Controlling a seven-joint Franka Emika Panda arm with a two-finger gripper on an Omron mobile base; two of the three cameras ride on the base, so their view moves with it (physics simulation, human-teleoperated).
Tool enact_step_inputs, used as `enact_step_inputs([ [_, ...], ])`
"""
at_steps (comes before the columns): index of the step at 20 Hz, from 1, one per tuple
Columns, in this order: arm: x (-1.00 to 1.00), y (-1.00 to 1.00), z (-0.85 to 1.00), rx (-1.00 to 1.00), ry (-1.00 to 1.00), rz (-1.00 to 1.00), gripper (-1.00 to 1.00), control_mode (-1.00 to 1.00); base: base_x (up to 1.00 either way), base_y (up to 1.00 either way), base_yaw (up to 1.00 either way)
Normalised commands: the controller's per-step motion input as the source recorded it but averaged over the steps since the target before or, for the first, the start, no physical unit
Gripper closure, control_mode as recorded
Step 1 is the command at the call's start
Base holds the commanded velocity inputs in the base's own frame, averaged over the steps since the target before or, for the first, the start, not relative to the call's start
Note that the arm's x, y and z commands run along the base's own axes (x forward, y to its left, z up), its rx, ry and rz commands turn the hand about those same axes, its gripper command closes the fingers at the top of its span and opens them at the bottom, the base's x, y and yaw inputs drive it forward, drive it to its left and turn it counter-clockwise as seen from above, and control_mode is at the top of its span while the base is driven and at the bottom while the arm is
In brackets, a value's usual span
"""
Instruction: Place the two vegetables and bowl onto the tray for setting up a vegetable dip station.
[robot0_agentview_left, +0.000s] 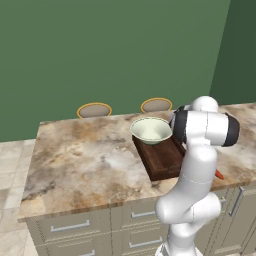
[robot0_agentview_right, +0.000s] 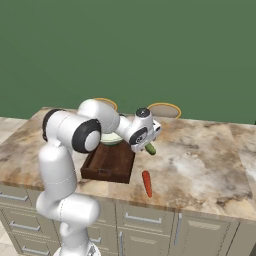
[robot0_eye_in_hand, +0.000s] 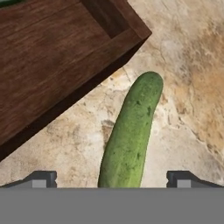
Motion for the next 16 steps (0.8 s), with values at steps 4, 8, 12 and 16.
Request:
enact_step_inputs([
  [4, 0.07, 0.00, -0.10, 0.00, 0.00, 0.00, -1.00, -1.00, 0.00, 0.00, 0.00],
  [8, 0.05, 0.00, -0.13, 0.00, 0.00, 0.00, -1.00, -1.00, 0.00, 0.00, 0.00],
  [12, 0.06, 0.00, -0.12, 0.00, 0.00, 0.00, -1.00, -1.00, 0.00, 0.00, 0.00],
  [16, 0.04, 0.00, -0.12, 0.00, 0.00, 0.00, -1.00, -1.00, 0.00, 0.00, 0.00],
])
